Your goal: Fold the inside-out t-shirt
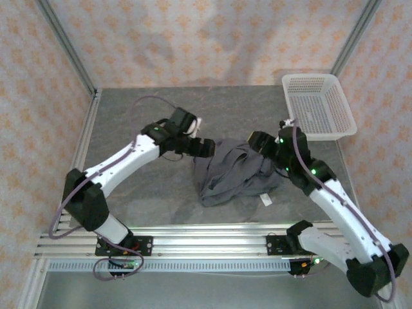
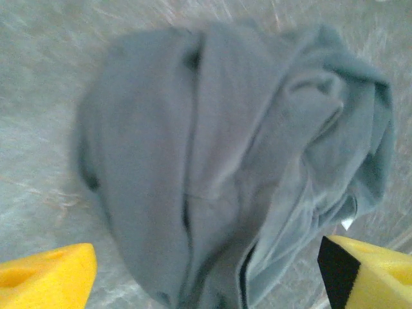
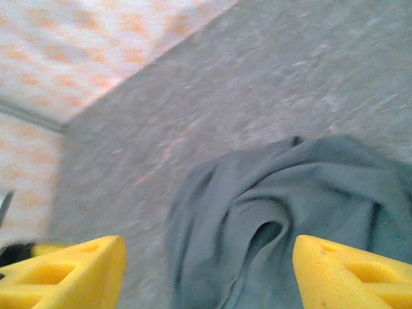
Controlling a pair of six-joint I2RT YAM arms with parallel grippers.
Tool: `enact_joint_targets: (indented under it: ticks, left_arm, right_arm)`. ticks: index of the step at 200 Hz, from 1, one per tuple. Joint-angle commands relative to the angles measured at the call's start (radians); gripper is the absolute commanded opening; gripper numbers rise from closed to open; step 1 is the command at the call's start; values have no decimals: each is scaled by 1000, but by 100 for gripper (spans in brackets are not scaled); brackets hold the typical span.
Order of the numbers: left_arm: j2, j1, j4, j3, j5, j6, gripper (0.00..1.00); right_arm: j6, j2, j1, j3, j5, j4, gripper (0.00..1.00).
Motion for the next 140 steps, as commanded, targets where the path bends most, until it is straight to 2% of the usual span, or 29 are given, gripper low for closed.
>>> enact_joint_targets:
  ticks: [1, 25, 46, 68, 80, 88, 96, 109, 113, 140]
  left_arm:
    - [69, -96, -108, 64, -59, 39, 84]
    - [139, -115, -95, 51, -78, 12, 76]
    - [191, -116, -69, 48, 0, 7, 72]
    - [243, -117, -65, 52, 19, 4, 67]
    - [257, -117, -43, 44, 45, 1, 62]
    - [268, -117, -38, 47, 54, 1, 52]
    - [278, -115, -38, 52, 56, 3, 35]
    - [286, -114, -38, 61, 51, 5, 0]
    - [285, -113, -36, 63, 50, 2, 0]
    - [196, -81, -2, 61, 61, -26, 0]
  right_arm:
    - [-184, 211, 2, 46, 54, -112, 67]
    - [-187, 384, 0, 98, 8, -63, 68]
    - [-163, 487, -1, 95, 30, -8, 67]
    - [-145, 558, -6, 104, 17, 3, 61]
    - [-131, 562, -8, 96, -25, 22, 54]
    - [-120, 552, -8, 81, -44, 37, 43]
    - [-112, 540, -8, 73, -41, 37, 29]
    - [-113, 515, -10, 66, -39, 33, 5]
    - [-113, 504, -10, 66, -39, 30, 0]
    - [-122, 387, -15, 79, -33, 20, 0]
